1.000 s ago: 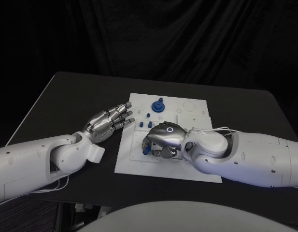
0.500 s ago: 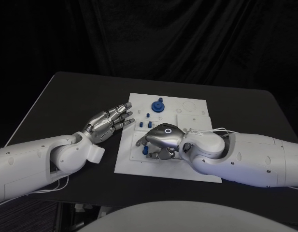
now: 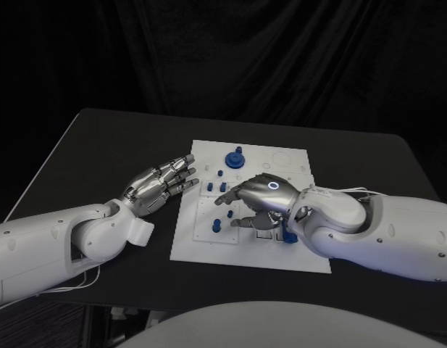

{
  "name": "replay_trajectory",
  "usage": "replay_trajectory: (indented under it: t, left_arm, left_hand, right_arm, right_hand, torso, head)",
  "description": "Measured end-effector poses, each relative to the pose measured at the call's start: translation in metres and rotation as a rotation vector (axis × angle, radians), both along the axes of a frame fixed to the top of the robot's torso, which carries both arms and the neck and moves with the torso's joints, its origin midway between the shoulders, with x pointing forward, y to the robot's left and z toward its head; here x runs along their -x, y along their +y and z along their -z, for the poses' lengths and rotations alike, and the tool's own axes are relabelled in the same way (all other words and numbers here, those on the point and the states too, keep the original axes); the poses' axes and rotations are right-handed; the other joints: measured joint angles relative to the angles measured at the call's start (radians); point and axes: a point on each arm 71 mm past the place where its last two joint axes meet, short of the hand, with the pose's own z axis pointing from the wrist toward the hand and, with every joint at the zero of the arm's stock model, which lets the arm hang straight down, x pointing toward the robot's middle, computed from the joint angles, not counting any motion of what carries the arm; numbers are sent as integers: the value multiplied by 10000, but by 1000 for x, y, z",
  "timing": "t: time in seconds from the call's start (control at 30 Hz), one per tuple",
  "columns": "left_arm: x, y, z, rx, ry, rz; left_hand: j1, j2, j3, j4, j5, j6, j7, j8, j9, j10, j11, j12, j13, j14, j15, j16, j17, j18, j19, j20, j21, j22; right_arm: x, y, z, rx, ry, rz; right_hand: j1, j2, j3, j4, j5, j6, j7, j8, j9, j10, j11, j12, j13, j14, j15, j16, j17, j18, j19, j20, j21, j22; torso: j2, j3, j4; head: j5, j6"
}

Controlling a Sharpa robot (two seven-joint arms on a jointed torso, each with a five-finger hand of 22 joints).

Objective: Assemble the parts on the task board

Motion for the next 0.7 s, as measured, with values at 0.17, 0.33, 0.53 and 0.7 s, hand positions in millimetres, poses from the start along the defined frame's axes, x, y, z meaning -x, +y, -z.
replay_trajectory:
  t: [0.17,0.33,0.53,0.7]
  left_arm:
    - [0,1,0,0,-21,-36]
    - [0,3,-1,20,-85,-102]
    - [0,4,-2,52,-213,-229]
    - [-1,5,-2,70,-339,-348]
  left_hand:
    - [0,0,0,0,0,0,0,0,-1,0,0,10,2,0,0,0,5,-1,0,0,0,0]
    - [-524,68,-336,727,-583,-121,-389,43,-10,56,56,116,10,52,52,116,9,0,37,37,53,41]
    - [-1313,179,-651,844,-1645,-359,-898,43,-43,69,323,196,9,55,54,155,19,0,73,72,53,55]
    - [-1574,144,-761,843,-2505,-374,-989,43,-43,102,356,242,19,55,54,194,19,0,72,72,53,15]
  right_arm:
    - [-3,-34,-35,-564,-467,655]
    - [2,-74,-48,-891,-253,1605]
    - [5,-114,-50,-1042,352,2893]
    - [7,-143,-37,-678,1472,4252]
  right_hand:
    - [535,185,266,-259,862,360,222,136,-86,412,-112,737,299,-172,-72,-184,-246,0,-73,-73,-214,0]
    - [660,210,503,-180,1108,796,447,327,-127,1028,-381,1610,691,-275,-214,-364,-426,-1,-158,-158,-322,0]
    - [400,247,451,305,1051,1601,523,761,177,1016,-660,3426,1842,-252,-412,-592,-604,-1,-180,-359,-615,-1]
    - [-445,380,30,796,647,1996,360,1433,633,755,-858,6125,3679,-241,-497,-736,-694,167,-141,-467,-1054,-1]
  torso:
    - [-5,-2,-17]
    - [-3,-2,-27]
    - [3,-3,-8]
    - [5,-8,2]
  head:
    - [-2,0]
    - [-89,0]
    - [-254,0]
    - [-430,0]
